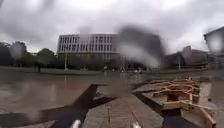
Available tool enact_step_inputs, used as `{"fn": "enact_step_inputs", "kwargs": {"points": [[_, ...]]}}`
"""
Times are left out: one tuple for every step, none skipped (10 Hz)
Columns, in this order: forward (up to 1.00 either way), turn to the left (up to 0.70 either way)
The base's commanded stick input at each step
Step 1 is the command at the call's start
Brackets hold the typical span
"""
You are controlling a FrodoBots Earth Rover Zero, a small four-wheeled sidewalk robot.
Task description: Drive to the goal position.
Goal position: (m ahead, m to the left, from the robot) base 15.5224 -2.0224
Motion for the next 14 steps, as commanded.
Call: {"fn": "enact_step_inputs", "kwargs": {"points": [[0.70, 0.00], [0.70, 0.00], [0.70, 0.00], [0.70, 0.00], [0.70, 0.00], [0.70, 0.00], [0.70, 0.00], [0.70, 0.00], [0.70, 0.00], [0.70, 0.00], [0.70, 0.00], [0.70, 0.00], [0.70, 0.00], [0.70, 0.00]]}}
